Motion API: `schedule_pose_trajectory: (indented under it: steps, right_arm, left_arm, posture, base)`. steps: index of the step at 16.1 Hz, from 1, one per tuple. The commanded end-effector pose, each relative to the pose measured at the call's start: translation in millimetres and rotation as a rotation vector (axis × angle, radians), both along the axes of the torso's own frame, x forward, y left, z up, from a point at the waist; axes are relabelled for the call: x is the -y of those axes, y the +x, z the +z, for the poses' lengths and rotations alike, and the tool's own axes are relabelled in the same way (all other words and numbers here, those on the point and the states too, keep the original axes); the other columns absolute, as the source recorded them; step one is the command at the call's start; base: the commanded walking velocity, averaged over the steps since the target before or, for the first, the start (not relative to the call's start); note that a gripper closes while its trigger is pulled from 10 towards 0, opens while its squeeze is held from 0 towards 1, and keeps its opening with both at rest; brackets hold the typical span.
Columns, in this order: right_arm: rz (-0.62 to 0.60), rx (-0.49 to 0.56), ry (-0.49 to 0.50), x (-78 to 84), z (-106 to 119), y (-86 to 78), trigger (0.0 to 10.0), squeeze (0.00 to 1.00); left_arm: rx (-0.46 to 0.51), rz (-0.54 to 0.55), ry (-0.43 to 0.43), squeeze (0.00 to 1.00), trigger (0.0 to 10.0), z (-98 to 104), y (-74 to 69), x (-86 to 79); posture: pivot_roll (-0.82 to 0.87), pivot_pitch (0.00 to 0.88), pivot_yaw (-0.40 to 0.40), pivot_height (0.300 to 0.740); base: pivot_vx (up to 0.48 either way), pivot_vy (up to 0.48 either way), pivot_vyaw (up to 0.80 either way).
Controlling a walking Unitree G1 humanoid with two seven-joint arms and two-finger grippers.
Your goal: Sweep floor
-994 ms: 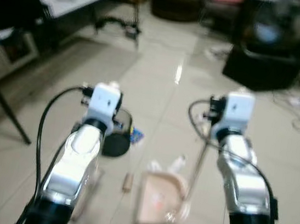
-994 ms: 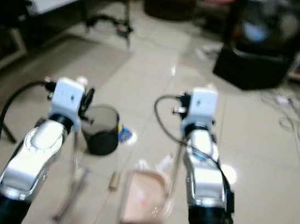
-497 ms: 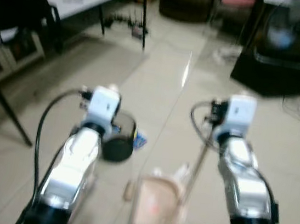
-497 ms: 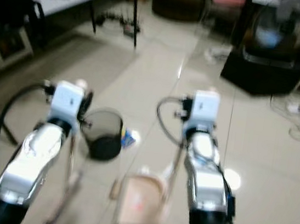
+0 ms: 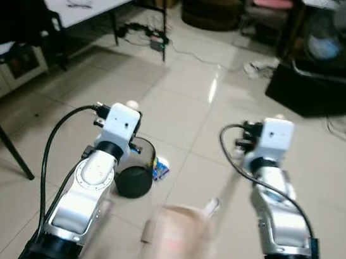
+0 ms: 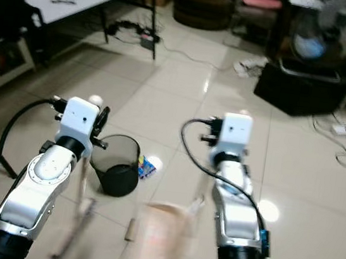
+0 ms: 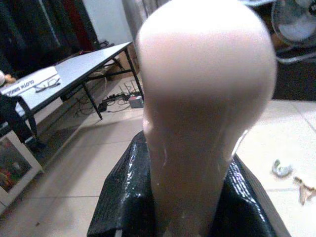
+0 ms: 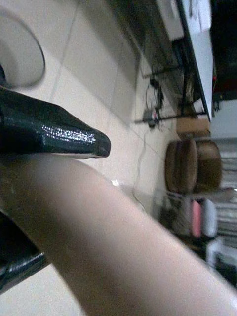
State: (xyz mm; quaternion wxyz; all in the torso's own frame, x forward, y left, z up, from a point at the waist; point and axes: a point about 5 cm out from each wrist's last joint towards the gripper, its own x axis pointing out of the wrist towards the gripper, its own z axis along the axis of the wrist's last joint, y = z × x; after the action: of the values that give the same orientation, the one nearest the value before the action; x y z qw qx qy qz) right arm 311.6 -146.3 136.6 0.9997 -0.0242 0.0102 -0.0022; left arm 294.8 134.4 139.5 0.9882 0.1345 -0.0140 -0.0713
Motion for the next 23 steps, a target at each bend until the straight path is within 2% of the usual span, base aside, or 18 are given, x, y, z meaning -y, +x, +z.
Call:
schedule_pose_trajectory:
  steps: [1, 4, 6, 8, 9, 11, 13, 15, 17, 19, 21, 23]
  right_arm:
    - [0.041, 0.057, 0.029, -12.7, 12, 2.6, 10.0, 0.00]
    - [0.049, 0.037, 0.037, -14.8, 7, 4.1, 10.0, 0.00]
    - [0.023, 0.003, 0.020, -11.3, 0, 3.5, 10.0, 0.00]
    - [0.017, 0.002, 0.017, -10.8, -2, 2.0, 10.0, 0.00]
    - [0.013, -0.014, 0.028, -11.6, -9, 0.1, 10.0, 0.00]
    - [0.005, -0.022, 0.017, -12.0, -16, -3.6, 10.0, 0.00]
    - [-0.029, -0.022, -0.022, -1.8, -22, 0.9, 10.0, 0.00]
    - [-0.057, 0.011, -0.076, 8.7, -17, 5.9, 10.0, 0.00]
    - [-0.067, 0.064, -0.109, 12.9, -5, 14.7, 10.0, 0.00]
    - [-0.054, 0.099, -0.120, 10.3, 3, 21.0, 10.0, 0.00]
    - [-0.018, 0.148, -0.146, 1.0, 11, 21.0, 10.0, 0.00]
    - [0.007, 0.154, -0.131, -5.3, 13, 17.3, 10.0, 0.00]
  left_arm:
    - [0.041, 0.017, 0.034, 0.00, 10.0, 8, 1.5, -8.1]
    - [0.036, 0.032, 0.035, 0.00, 10.0, 6, 1.6, -12.0]
    - [0.019, 0.023, 0.036, 0.00, 10.0, -3, 4.0, -8.8]
    - [0.033, 0.016, 0.023, 0.00, 10.0, -3, 3.8, -7.2]
    - [0.044, 0.003, 0.054, 0.00, 10.0, -5, 4.7, -6.4]
    - [0.058, -0.002, 0.058, 0.00, 10.0, -6, 3.5, -7.4]
    - [0.086, -0.013, 0.006, 0.00, 10.0, -7, 9.3, -3.2]
    - [0.083, -0.023, -0.060, 0.00, 10.0, -14, 7.8, 1.2]
    - [0.081, -0.001, -0.069, 0.00, 10.0, -19, 11.0, 3.3]
    - [0.105, 0.021, -0.074, 0.00, 10.0, -18, 11.7, 1.3]
    - [0.107, 0.031, -0.121, 0.00, 10.0, -16, 7.4, -1.6]
    - [0.150, 0.030, -0.076, 0.00, 10.0, -12, -0.3, -4.1]
  posture:
    - [-0.03, 0.000, 0.015, 0.740]
    - [-0.02, 0.000, 0.005, 0.740]
    - [-0.01, 0.027, 0.008, 0.740]
    - [-0.01, 0.045, 0.020, 0.740]
    - [-0.02, 0.078, 0.054, 0.740]
    - [-0.04, 0.106, 0.074, 0.740]
    - [-0.04, 0.136, 0.088, 0.740]
    - [-0.06, 0.177, 0.090, 0.740]
    - [-0.06, 0.205, 0.084, 0.740]
    - [-0.07, 0.219, 0.077, 0.740]
    - [-0.08, 0.216, 0.062, 0.740]
    - [-0.08, 0.204, 0.049, 0.740]
  base:
    - [0.334, 0.000, 0.00]
    - [0.331, 0.000, 0.00]
    - [0.150, 0.000, 0.00]
    - [0.000, 0.000, 0.00]
    - [0.000, 0.000, 0.00]
    - [0.000, 0.000, 0.00]
    - [0.000, 0.000, 0.00]
    - [0.000, 0.000, 0.00]
    - [0.000, 0.000, 0.00]
    - [0.000, 0.000, 0.00]
    - [0.000, 0.000, 0.00]
    - [0.000, 0.000, 0.00]
